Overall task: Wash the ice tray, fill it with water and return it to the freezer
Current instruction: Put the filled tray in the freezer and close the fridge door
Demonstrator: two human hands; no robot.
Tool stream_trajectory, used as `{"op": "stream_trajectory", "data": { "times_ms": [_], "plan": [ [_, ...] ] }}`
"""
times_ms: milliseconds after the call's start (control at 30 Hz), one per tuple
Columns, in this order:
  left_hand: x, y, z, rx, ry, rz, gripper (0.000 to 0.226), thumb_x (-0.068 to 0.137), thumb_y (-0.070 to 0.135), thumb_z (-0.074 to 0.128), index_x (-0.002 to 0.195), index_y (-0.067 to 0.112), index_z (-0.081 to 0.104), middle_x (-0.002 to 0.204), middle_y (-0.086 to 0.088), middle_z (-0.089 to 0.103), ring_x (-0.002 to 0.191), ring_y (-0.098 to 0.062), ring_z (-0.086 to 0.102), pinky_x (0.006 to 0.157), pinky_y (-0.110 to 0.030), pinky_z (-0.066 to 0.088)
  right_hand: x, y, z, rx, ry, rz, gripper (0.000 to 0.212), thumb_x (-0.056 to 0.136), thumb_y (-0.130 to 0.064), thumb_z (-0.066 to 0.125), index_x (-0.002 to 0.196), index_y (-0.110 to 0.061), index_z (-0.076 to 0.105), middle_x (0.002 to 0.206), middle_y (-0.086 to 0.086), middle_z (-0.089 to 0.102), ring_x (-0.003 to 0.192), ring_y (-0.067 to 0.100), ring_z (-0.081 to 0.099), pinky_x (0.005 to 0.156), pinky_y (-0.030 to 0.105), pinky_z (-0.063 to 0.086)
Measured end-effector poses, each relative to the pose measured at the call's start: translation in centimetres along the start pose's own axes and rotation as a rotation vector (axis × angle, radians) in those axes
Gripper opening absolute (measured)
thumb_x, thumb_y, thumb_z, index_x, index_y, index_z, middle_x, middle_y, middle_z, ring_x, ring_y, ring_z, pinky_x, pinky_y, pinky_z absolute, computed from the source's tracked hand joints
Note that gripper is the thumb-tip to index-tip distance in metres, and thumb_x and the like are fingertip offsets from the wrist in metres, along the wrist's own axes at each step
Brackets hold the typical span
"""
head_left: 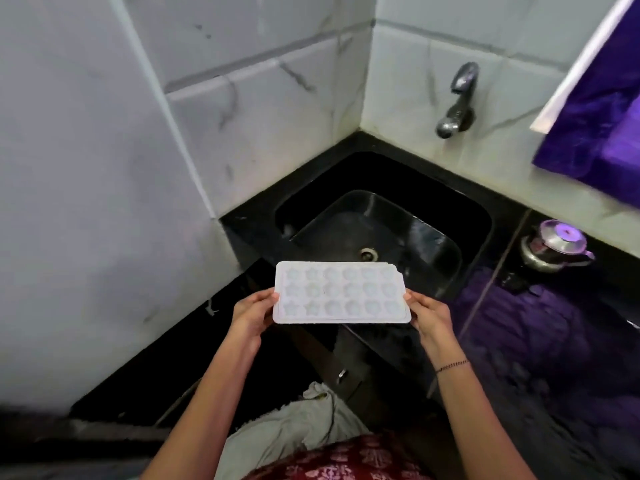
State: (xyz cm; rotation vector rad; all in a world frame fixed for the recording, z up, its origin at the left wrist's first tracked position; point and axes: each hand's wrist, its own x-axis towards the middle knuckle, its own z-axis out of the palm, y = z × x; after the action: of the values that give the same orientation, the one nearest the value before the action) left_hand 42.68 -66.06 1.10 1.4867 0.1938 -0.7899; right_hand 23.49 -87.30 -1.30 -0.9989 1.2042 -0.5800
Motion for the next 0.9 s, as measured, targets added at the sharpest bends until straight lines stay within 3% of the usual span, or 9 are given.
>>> {"op": "stream_trajectory", "data": {
  "times_ms": [167, 300, 433, 567, 700, 900],
  "plan": [
    [-1.8, -0.6, -6.4, -0.104, 0.119, -0.028, 0.01, 0.087, -0.002, 0.058, 0.086, 0.007, 0.062, 0.054, 0.004, 0.068, 0.047, -0.005, 0.064, 0.044, -0.018, 0.051, -1.4, 1.5, 5.3, -0.058, -0.159, -0.001, 0.024, 0.089, 0.001, 0.059, 0.112, 0.008, 0.061, 0.103, 0.015, 0.065, 0.058, 0.002, 0.065, 0.058, 0.014, 0.055],
    [-3.6, -1.3, -10.3, -0.171, 0.174, 0.001, 0.024, 0.085, -0.002, 0.059, 0.105, 0.01, 0.064, 0.068, 0.0, 0.072, 0.061, -0.011, 0.068, 0.051, -0.023, 0.054, -2.6, 2.3, 8.4, -0.148, -0.296, 0.043, 0.017, 0.09, -0.001, 0.059, 0.106, 0.003, 0.064, 0.1, 0.012, 0.067, 0.07, 0.008, 0.067, 0.064, 0.019, 0.057],
    [-5.6, -2.5, -13.3, -0.221, 0.237, 0.02, 0.03, 0.086, -0.004, 0.057, 0.111, 0.013, 0.063, 0.065, 0.002, 0.072, 0.056, -0.008, 0.069, 0.048, -0.02, 0.053, -3.3, 3.0, 10.9, -0.279, -0.418, 0.073, 0.012, 0.089, -0.003, 0.06, 0.099, -0.004, 0.066, 0.099, 0.01, 0.069, 0.082, 0.015, 0.066, 0.07, 0.027, 0.056],
    [-7.4, -4.2, -15.3, -0.272, 0.357, 0.011, 0.029, 0.085, 0.0, 0.059, 0.11, 0.013, 0.065, 0.064, 0.004, 0.072, 0.054, -0.008, 0.068, 0.045, -0.02, 0.052, -4.8, 3.3, 13.1, -0.357, -0.504, 0.08, 0.012, 0.09, -0.003, 0.058, 0.099, -0.004, 0.066, 0.09, 0.004, 0.068, 0.082, 0.016, 0.066, 0.069, 0.028, 0.053],
    [-9.4, -5.7, -16.6, -0.341, 0.473, 0.011, 0.026, 0.084, 0.002, 0.062, 0.109, 0.009, 0.065, 0.06, 0.004, 0.071, 0.05, -0.008, 0.066, 0.044, -0.02, 0.051, -5.9, 4.0, 15.1, -0.422, -0.582, 0.081, 0.015, 0.089, -0.002, 0.06, 0.102, -0.002, 0.066, 0.099, 0.01, 0.068, 0.093, 0.024, 0.066, 0.082, 0.036, 0.055],
    [-13.1, -7.9, -18.1, -0.41, 0.612, 0.019, 0.023, 0.083, 0.001, 0.063, 0.106, 0.008, 0.064, 0.058, 0.002, 0.069, 0.046, -0.009, 0.064, 0.041, -0.022, 0.05, -7.7, 5.7, 17.5, -0.543, -0.692, 0.085, 0.014, 0.088, 0.001, 0.055, 0.095, -0.004, 0.066, 0.1, 0.013, 0.068, 0.093, 0.027, 0.064, 0.088, 0.043, 0.053]
  ]
}}
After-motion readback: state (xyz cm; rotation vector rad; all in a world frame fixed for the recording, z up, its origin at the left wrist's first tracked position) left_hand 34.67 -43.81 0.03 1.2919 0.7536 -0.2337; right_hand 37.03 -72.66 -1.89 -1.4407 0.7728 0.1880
